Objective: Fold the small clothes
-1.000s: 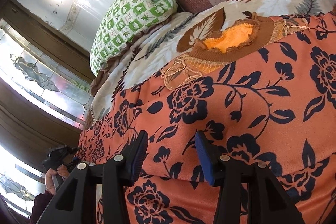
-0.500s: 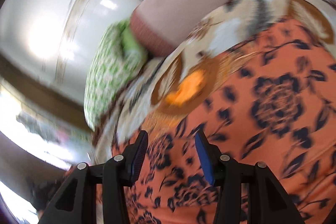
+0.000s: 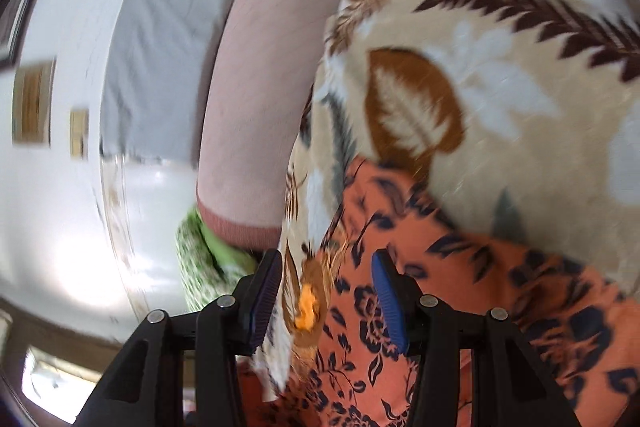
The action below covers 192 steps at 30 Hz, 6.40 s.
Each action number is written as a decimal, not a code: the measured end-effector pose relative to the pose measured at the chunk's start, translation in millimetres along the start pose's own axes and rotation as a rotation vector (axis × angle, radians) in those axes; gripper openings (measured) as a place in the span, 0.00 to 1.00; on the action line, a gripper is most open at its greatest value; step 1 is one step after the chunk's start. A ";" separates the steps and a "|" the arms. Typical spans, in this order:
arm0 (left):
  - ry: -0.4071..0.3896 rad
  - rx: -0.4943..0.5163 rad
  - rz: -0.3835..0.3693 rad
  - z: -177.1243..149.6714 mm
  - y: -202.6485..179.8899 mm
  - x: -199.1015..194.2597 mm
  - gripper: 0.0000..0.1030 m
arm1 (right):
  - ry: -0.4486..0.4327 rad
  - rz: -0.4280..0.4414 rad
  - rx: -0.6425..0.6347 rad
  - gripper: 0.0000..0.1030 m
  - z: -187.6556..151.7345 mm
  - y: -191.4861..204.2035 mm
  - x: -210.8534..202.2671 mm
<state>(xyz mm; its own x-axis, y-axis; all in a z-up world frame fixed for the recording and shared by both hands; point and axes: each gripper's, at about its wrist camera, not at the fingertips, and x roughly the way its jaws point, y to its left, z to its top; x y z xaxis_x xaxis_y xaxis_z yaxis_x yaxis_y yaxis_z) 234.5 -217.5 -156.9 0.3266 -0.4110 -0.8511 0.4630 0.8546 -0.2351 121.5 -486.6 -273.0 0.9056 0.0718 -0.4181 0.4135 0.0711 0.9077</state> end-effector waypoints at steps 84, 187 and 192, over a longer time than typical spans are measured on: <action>-0.009 -0.176 0.419 -55.6 164.0 49.7 1.00 | 0.229 -0.396 -0.802 0.32 -129.4 42.9 73.9; -0.566 -0.130 0.691 -186.2 87.5 -317.1 1.00 | -0.141 -0.334 -1.230 0.60 -176.2 102.5 -256.7; -0.311 -0.077 0.534 -223.8 104.8 -248.2 1.00 | -0.064 -0.378 -1.234 0.62 -155.2 82.3 -267.4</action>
<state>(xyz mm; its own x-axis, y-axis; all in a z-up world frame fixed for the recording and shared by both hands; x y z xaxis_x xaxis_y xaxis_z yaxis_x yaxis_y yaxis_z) 17.6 45.1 -75.4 0.7266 0.0166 -0.6869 0.1121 0.9835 0.1423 -101.4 -345.5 -91.9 0.7694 -0.1995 -0.6068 0.3143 0.9452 0.0878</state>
